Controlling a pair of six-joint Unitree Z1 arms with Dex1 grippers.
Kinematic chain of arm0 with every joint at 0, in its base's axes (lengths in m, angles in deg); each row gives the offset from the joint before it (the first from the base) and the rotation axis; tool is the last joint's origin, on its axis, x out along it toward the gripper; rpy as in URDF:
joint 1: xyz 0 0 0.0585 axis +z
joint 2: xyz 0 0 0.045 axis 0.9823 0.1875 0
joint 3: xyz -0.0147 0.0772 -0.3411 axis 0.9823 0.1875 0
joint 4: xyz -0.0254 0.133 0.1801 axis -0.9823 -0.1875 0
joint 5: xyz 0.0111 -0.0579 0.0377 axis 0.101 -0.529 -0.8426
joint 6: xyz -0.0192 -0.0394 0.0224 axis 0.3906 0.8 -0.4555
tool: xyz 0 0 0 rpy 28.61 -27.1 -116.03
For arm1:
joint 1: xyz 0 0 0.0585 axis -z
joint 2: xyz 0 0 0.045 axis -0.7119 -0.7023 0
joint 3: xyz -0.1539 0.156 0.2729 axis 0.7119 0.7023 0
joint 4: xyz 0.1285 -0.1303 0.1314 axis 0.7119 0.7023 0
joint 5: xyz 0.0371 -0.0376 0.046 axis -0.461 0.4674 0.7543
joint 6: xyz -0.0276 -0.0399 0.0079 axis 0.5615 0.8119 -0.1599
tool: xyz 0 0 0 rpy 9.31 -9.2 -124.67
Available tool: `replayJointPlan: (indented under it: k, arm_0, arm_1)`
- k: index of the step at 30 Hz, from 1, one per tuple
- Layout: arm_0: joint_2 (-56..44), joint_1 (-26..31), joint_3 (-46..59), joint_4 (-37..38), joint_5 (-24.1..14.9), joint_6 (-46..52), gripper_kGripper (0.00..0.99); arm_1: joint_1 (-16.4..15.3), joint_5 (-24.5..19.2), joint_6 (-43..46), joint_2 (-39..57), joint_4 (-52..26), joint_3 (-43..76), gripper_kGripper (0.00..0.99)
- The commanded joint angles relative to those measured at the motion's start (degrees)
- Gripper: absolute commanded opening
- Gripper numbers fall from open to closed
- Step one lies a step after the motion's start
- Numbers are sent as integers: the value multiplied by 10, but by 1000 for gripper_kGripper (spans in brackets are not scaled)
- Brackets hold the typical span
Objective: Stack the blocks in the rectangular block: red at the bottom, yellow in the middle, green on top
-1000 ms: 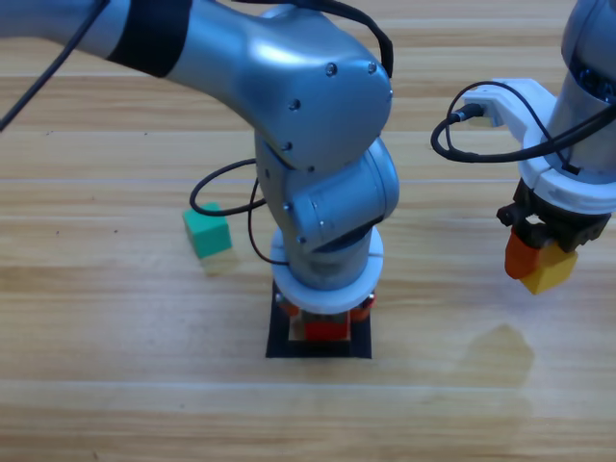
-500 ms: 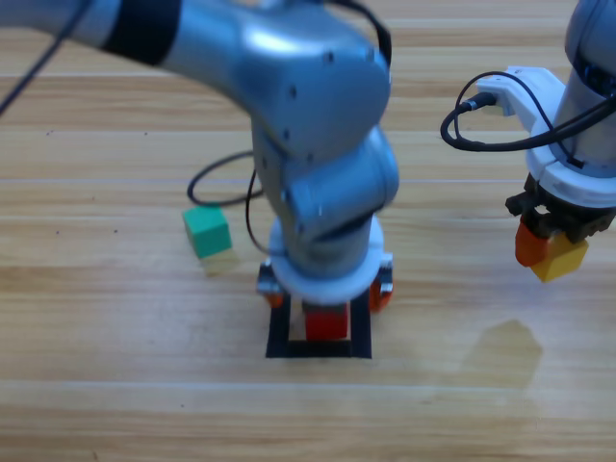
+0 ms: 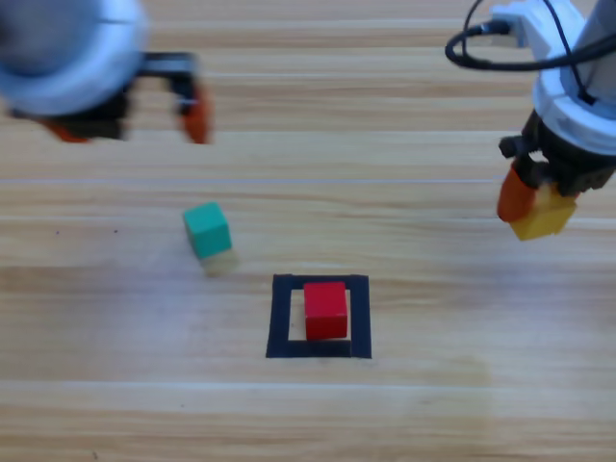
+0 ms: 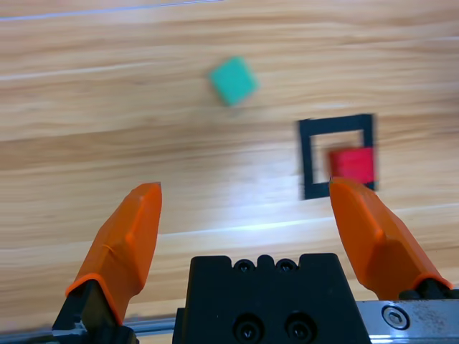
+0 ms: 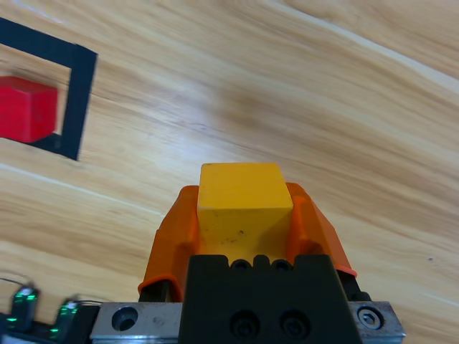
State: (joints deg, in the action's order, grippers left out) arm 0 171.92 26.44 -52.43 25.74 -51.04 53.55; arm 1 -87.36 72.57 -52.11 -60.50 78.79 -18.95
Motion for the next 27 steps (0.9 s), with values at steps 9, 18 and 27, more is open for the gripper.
replayJointPlan:
  k: [9, 18, 27]
  arm_0:
    - [-240, 223, 243, 115, 154, -209, 919]
    - [-193, 237, 258, 111, 196, -206, 920]
    - [-189, 253, 263, 121, 194, -216, 920]
  arm_1:
    - [-142, 4, -139, -99, 67, -113, 74]
    - [-171, 5, -192, -236, 161, -298, 72]
    - [-172, 1, -225, -307, 184, -389, 72]
